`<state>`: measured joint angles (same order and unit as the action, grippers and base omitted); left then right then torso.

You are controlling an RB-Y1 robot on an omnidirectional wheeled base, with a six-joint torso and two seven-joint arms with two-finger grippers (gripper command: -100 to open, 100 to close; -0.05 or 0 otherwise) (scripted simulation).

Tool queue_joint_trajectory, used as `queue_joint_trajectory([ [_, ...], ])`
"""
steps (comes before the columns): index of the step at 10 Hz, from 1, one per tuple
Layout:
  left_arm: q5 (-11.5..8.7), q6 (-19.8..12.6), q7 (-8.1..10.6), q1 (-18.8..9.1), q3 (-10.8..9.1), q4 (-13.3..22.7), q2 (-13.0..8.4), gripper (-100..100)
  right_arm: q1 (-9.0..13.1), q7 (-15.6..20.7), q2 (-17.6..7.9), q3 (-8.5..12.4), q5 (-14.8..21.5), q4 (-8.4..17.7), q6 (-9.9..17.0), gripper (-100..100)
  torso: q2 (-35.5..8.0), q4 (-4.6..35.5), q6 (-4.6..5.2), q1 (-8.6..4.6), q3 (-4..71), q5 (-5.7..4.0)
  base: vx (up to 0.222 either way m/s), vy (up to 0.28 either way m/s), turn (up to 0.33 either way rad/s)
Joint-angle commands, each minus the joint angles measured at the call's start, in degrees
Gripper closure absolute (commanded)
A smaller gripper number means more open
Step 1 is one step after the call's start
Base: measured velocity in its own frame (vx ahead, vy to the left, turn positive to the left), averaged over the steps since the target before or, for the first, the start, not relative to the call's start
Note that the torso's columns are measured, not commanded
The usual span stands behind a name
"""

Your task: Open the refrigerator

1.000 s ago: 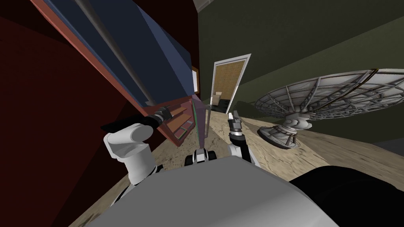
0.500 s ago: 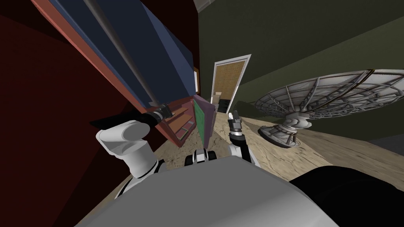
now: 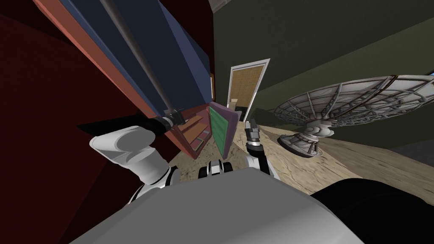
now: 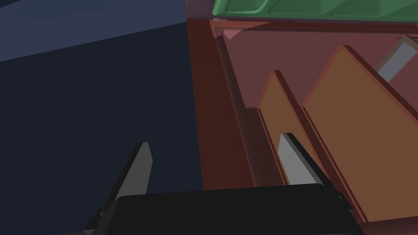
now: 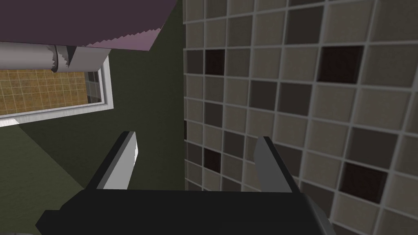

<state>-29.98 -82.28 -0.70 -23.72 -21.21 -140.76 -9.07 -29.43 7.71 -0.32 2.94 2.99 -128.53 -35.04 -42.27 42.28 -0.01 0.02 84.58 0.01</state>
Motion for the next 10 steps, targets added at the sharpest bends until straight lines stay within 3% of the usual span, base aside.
queue_joint_trajectory([
  [1,-1.6,-4.0,0.39,-2.8,-0.82,-0.7,-0.2,-100,0.0,0.0,0.0,0.0,0.0,0.0,0.0,0,0.0,0.0,0.01,-0.02,0.0,-0.01,0.034,0.112,-0.029],
  [10,-6.8,-15.8,1.48,-11.0,-3.83,-1.8,-3.1,-100,0.0,0.0,0.0,0.0,0.0,0.0,0.0,0,0.3,0.3,-0.46,1.1,0.5,0.3,0.022,0.092,-0.036],
])
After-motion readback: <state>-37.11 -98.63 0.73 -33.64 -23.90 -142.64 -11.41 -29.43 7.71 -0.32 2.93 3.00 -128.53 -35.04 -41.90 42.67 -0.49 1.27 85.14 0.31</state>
